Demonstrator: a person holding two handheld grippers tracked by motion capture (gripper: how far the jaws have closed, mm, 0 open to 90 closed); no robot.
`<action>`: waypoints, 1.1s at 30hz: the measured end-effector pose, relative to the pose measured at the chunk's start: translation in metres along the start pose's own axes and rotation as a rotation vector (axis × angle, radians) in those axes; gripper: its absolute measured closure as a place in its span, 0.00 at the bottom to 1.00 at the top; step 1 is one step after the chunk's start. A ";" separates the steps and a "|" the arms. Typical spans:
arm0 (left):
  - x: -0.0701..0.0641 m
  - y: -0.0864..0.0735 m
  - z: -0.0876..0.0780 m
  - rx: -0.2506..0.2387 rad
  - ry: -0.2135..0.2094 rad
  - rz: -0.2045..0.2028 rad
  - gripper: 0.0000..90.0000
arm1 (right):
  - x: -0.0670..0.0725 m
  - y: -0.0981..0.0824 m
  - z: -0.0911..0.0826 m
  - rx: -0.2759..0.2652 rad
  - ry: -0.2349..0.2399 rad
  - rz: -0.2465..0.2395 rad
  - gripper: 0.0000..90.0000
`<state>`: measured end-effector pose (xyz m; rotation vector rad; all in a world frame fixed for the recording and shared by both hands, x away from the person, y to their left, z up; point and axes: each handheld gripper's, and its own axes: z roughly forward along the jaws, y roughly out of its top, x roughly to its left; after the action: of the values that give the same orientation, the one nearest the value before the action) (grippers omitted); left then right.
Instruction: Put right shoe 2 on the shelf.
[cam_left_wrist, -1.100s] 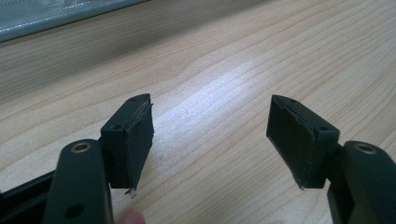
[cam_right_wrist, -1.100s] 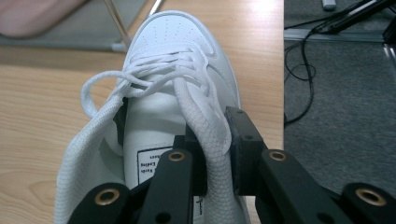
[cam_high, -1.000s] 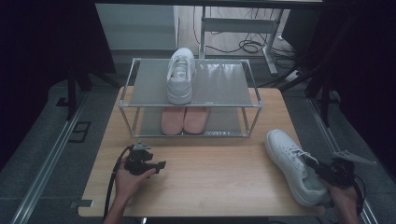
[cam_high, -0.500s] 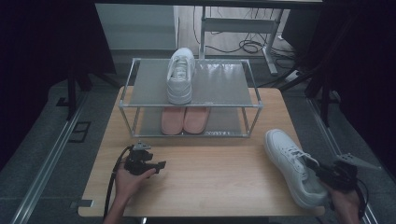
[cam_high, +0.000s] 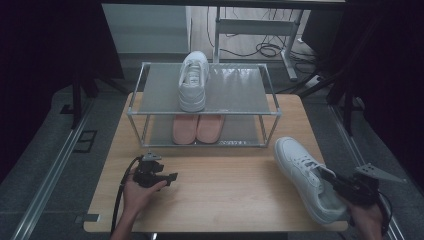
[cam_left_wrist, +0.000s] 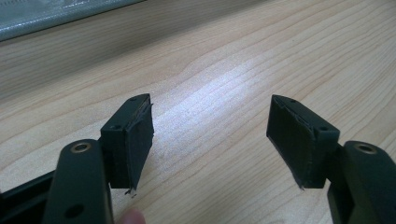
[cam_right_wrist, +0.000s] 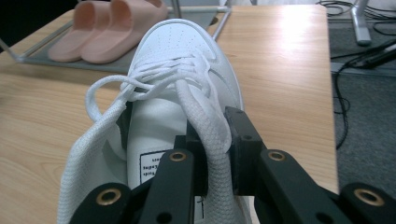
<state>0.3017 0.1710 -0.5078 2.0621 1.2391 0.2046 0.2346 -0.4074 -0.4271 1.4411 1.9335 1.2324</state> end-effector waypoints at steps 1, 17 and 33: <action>0.000 0.000 0.000 0.000 0.000 0.000 0.36 | 0.002 0.001 0.000 -0.002 0.006 -0.005 0.90; 0.001 0.000 -0.001 -0.002 0.001 -0.001 0.36 | 0.029 0.011 0.011 -0.018 0.086 -0.052 0.90; 0.002 0.000 -0.001 -0.003 0.000 0.000 0.36 | 0.060 0.028 0.035 -0.030 0.187 -0.089 0.90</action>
<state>0.3018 0.1735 -0.5073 2.0596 1.2381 0.2067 0.2542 -0.3362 -0.4118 1.2496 2.0662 1.3915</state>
